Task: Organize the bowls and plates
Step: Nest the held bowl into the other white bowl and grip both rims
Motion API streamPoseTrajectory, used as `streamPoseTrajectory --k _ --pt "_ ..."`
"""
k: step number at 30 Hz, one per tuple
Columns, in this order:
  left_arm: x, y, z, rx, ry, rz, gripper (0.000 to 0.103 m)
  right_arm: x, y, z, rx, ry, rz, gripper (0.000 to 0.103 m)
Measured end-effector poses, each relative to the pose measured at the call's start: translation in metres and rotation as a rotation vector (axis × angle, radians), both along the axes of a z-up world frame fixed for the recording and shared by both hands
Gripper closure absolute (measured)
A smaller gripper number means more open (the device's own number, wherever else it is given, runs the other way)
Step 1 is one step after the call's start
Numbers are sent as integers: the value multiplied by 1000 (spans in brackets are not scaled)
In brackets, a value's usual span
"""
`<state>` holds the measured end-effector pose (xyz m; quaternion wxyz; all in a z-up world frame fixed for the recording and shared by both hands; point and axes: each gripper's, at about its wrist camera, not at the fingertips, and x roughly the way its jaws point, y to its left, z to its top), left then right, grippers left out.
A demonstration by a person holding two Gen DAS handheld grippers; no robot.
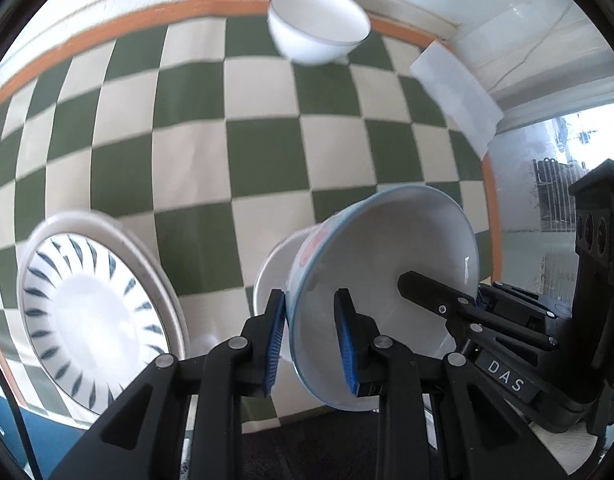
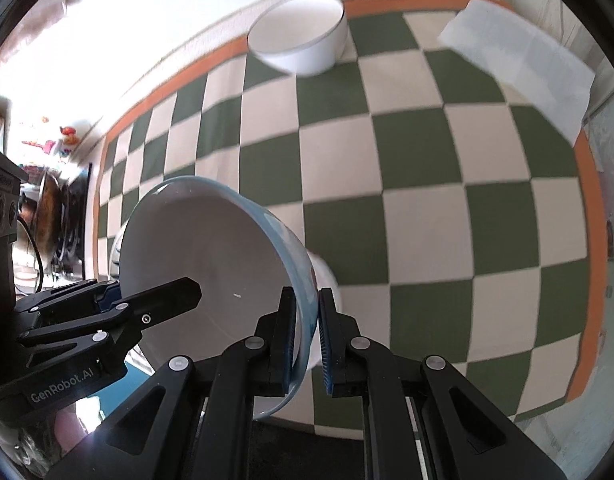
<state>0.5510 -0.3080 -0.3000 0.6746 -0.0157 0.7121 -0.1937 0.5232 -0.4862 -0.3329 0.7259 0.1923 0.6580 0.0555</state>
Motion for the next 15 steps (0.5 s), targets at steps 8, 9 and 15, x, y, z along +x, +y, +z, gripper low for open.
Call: streamPoseTrajectory --k 8,9,15 --pt "-10 -3 -21 24 37 -26 81 -7 6 -28 -1 48 8 91" --pt "-11 -4 -23 26 39 -27 81 -8 6 -30 -3 53 9 90" --pt "-12 -3 -30 45 44 -27 81 -4 8 -36 -4 65 15 88"
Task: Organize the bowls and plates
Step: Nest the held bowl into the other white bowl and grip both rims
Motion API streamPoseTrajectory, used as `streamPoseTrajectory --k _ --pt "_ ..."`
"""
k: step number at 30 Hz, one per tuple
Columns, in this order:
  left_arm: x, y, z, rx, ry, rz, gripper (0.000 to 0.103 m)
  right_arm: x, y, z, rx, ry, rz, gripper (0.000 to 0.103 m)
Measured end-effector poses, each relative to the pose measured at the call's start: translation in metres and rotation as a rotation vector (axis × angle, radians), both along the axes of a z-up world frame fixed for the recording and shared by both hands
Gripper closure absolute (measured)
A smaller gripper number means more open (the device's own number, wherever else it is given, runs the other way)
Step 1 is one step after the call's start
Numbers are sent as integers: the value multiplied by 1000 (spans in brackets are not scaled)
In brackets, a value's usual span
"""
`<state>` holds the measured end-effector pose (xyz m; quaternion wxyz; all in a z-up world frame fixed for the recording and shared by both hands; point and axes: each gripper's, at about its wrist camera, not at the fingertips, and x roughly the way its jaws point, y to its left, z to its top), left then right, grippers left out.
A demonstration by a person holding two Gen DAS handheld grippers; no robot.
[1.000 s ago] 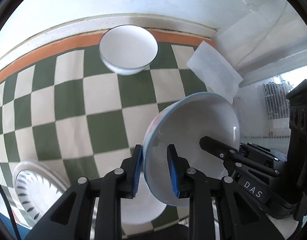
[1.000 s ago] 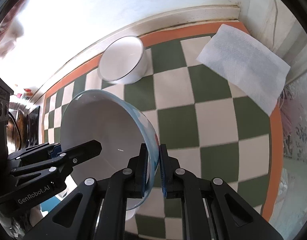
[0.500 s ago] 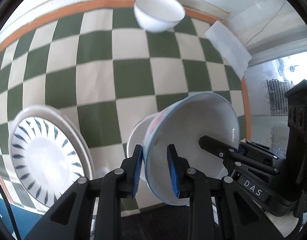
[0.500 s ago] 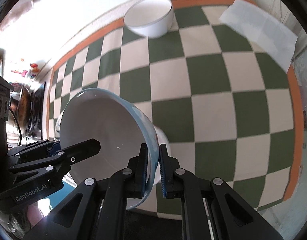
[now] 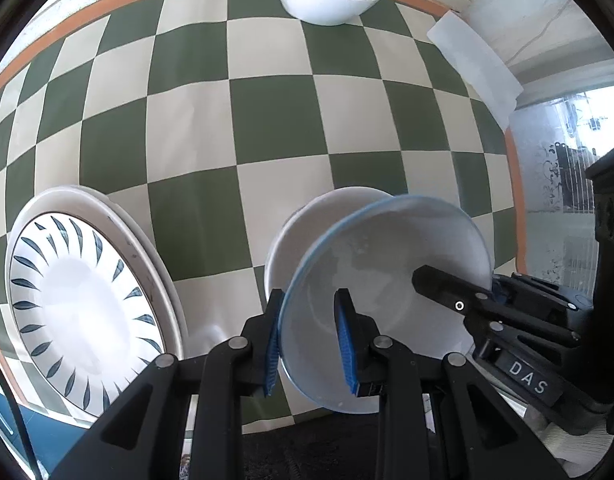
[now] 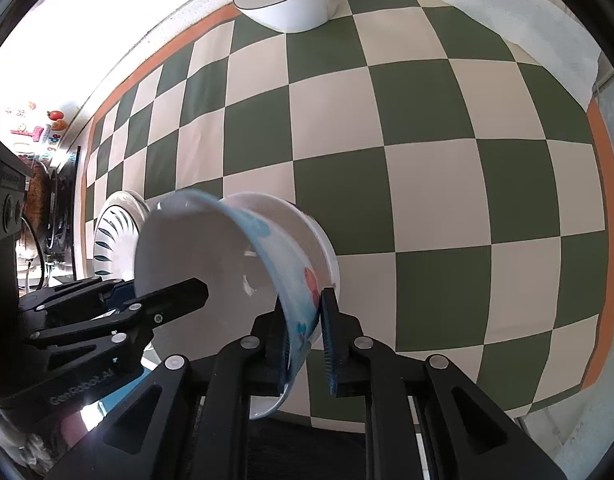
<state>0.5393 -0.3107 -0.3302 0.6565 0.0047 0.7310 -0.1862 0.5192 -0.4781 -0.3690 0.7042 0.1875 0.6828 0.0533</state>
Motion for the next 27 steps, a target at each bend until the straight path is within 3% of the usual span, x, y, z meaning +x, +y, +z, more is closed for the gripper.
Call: streamPoseTrajectory --k 27 --pt "-4 8 14 18 -31 31 81 4 5 11 3 -2 46 88"
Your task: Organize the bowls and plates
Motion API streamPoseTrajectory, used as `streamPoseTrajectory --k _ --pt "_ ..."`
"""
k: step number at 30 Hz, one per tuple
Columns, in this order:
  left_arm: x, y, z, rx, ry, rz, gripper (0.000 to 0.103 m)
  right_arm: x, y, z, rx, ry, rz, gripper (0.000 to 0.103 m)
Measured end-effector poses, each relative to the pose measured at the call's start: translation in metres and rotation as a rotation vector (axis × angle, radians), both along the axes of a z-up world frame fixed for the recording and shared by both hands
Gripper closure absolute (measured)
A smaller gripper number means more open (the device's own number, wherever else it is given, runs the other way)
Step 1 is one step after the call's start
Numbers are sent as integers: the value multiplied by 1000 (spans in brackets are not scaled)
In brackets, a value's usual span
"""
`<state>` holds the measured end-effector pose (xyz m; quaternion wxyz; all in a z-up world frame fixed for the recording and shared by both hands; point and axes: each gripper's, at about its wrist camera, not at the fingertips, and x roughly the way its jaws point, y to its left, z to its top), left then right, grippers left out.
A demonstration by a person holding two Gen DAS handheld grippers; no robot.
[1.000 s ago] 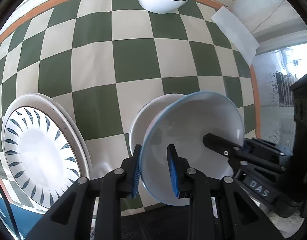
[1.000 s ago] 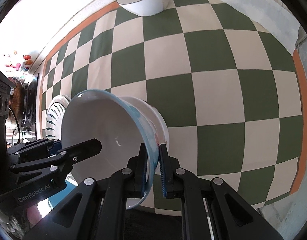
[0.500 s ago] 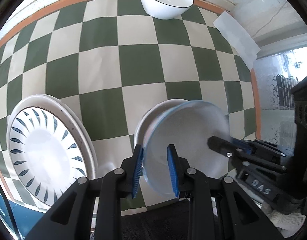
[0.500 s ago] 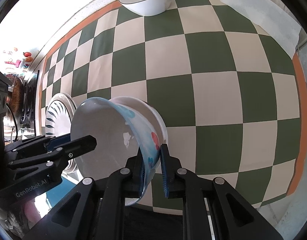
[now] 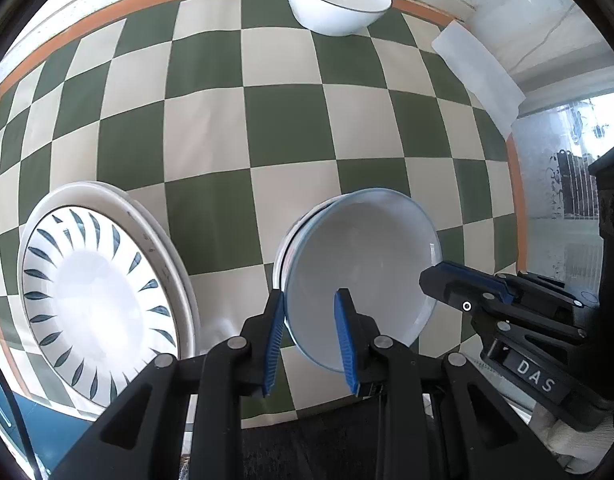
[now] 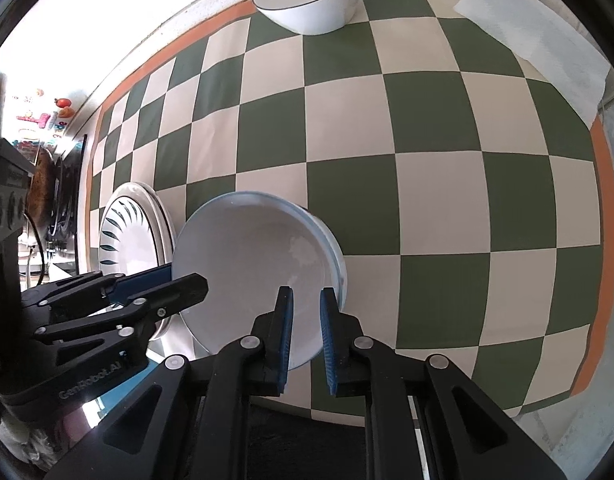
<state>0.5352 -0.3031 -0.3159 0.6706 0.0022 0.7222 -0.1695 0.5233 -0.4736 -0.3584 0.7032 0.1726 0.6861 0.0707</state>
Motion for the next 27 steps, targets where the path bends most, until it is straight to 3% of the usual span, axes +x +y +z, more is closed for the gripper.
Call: streamPoseTrajectory --k 8,12,14,19,27 --pt "16 8 52 -3 -156 35 76 5 -19 21 65 -60 -25 87" --pt "56 7 63 -51 -164 97 71 27 -41 39 113 -136 -69 84" --pt "77 4 61 -64 -155 125 71 42 -50 42 123 -150 -92 74" --pt "138 -5 46 -85 -124 187 71 97 -78 44 145 -186 -165 67" --pt "226 -21 0 -99 -28 264 71 194 -104 24 89 -171 -182 67"
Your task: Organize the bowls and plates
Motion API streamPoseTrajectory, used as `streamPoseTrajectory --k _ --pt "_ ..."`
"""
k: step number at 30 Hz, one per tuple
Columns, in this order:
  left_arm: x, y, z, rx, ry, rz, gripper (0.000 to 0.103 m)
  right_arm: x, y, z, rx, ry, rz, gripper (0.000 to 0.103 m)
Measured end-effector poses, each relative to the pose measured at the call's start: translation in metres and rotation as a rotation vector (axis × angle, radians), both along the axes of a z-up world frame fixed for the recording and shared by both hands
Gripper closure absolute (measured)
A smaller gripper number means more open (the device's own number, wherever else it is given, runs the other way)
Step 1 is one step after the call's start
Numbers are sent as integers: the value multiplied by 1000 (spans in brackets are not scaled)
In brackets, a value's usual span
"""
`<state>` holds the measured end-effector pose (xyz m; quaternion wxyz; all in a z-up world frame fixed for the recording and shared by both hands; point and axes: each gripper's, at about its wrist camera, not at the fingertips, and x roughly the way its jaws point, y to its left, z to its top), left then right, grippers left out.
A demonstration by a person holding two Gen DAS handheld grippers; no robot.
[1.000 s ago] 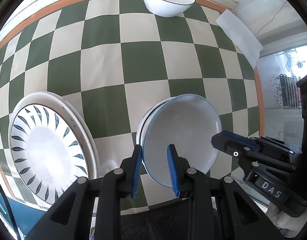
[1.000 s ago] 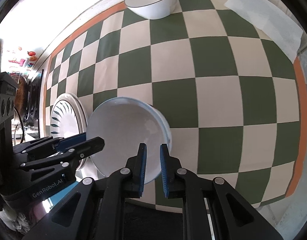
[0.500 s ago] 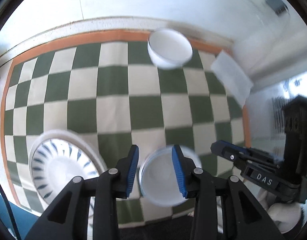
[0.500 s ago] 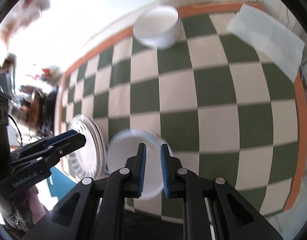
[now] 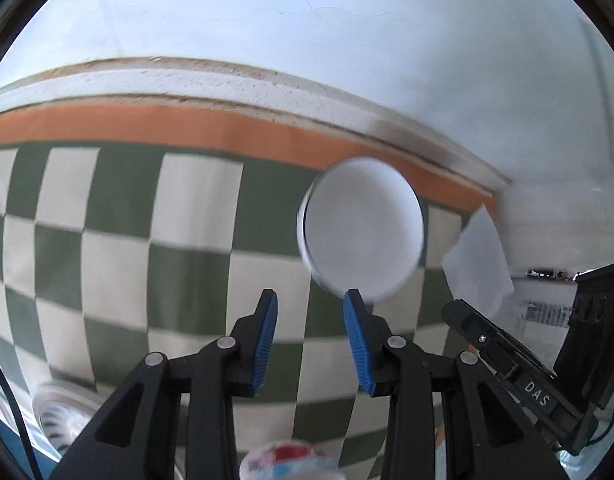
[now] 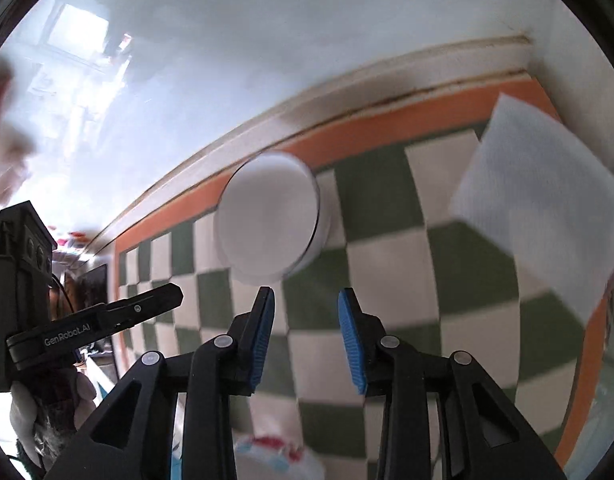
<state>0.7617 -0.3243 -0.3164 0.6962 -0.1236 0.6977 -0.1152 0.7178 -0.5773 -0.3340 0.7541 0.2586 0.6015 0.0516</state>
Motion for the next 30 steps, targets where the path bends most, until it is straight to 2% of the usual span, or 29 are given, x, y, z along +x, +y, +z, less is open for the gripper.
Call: streamPoseTrajectory --k 6,9,10,11,13,16,19,30 --pt "37 -24 -42 8 56 -32 72 57 3 -36 -15 57 30 67" --pt "38 -33 -48 55 32 -65 73 75 9 -53 -17 88 44 67" --pt "39 -34 -49 63 27 -70 75 79 9 -58 -22 94 45 69" --pt "38 -34 -49 68 19 -72 75 80 10 -60 -25 95 44 80" --pt "38 -35 -48 72 12 -75 75 85 11 -64 -60 99 46 92" --pt "35 -36 -45 71 11 -72 75 84 8 -66 -46 95 35 93" --pt "32 -41 -39 85 -3 -87 75 85 9 -62 -79 89 48 94" --pt "5 -48 3 90 -96 -118 75 51 17 -29 -107 55 71 94"
